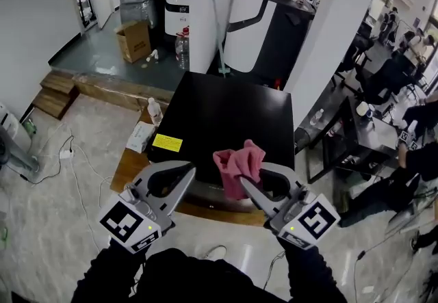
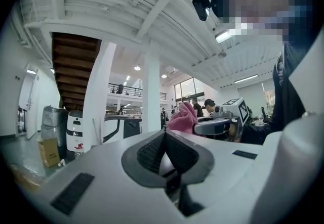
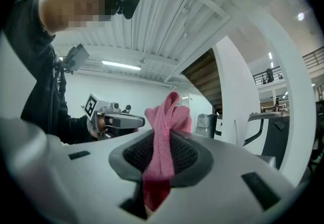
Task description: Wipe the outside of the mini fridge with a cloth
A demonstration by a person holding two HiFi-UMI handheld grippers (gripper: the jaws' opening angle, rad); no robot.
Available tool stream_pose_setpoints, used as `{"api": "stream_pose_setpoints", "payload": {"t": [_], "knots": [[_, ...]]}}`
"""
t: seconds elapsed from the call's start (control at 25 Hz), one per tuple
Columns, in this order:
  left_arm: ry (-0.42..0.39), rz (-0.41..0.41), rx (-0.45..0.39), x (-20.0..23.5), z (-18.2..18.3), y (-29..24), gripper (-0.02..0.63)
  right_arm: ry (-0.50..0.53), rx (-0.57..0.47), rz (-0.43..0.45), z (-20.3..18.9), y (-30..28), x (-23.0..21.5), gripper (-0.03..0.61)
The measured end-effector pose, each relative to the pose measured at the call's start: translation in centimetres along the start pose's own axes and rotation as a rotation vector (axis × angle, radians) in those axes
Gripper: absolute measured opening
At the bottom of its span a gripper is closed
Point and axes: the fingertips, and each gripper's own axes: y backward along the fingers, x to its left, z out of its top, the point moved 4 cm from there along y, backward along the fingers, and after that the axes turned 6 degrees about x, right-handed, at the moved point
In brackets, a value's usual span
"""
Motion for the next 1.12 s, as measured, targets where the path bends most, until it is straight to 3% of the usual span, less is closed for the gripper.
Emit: {"api": "stream_pose_setpoints", "payload": {"t": [0.28,0.52,0.64,0.8,1.12], "knots": [[0.027,0.082,0.008,9.5,2.6,-4.0,0.006,0.049,0.146,0.032,3.4,-8.7,-8.4,0.087],[0.005,0.093,0.015,18.0,2.3,-7.0,0.006,-0.040,0.263,0.013,4.4,-18.9,-14.1,0.087],[-0.030,0.088,0.028,21.3,1.1,-8.5,0.006,-0.083,0.342,-0.008,2.5,-24.5,-16.4,0.087],[-0.003,0.072,0.040,25.8,-0.5,-10.1,0.006,-0.140,0.466,-0.015,-1.6,-32.0,-19.4,0.087],[0.077,-0.026,0.077,29.1,-4.1,-13.0,0.006,-0.018,0.696,-0.057,-9.0,-38.8,-21.9,0.089]]}}
